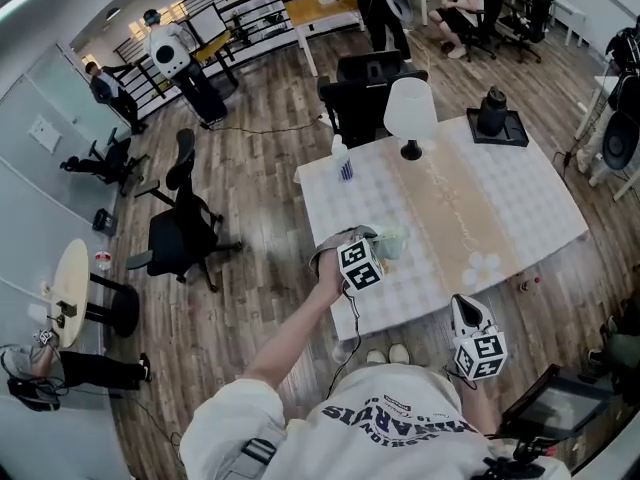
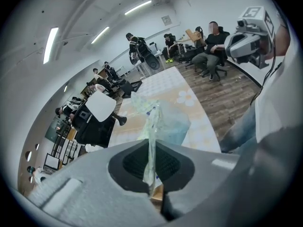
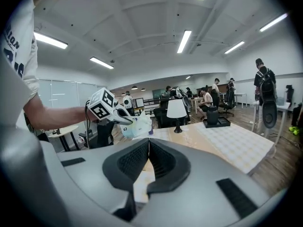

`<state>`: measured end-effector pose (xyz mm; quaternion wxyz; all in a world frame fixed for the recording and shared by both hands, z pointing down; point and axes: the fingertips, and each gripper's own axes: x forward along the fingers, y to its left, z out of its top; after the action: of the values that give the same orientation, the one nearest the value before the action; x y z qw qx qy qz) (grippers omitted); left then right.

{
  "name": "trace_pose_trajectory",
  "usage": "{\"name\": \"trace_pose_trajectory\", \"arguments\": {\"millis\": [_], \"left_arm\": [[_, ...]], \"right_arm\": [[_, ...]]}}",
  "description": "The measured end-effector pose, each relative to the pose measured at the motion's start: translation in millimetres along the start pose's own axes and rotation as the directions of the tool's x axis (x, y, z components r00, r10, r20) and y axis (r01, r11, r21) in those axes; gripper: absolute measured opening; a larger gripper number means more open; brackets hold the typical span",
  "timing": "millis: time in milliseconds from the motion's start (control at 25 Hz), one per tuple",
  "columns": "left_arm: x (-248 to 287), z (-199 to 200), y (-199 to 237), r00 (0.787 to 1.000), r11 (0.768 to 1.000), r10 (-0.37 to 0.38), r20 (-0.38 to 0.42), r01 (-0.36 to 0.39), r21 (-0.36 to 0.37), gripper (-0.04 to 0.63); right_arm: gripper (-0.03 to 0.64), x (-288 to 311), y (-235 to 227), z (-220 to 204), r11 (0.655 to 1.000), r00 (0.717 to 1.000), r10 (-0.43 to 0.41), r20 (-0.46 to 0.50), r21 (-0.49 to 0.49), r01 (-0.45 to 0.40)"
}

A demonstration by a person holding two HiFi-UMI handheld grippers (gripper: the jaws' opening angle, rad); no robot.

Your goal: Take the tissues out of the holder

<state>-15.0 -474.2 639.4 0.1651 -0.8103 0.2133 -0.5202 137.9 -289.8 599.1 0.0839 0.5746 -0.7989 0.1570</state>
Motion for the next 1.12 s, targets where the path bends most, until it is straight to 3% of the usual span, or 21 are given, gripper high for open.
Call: {"name": "trace_pose_trajectory", "arguments": {"millis": [400, 640, 1120], "left_arm": [[55, 83, -35, 0.994, 0.989, -0.069, 0.086, 0.057, 0.137, 0.003], [100, 113, -68, 0.986, 0.988, -0.118, 0.116, 0.105, 0.113, 0.003], [218, 105, -146, 0.984, 0.972, -0.177, 0.01, 0.173, 0.161, 0.003]], "right_arm": [[0.009, -69, -49, -18, 0.969, 0.972, -0.235, 0.01, 0.088, 0.233], [0.009, -114, -71, -37, 0.927, 0.937, -0.35, -0.002, 0.141, 0.347], [0.009, -174, -94, -65, 0.844, 0.864, -0.502, -0.043, 0.192, 0.5]]}}
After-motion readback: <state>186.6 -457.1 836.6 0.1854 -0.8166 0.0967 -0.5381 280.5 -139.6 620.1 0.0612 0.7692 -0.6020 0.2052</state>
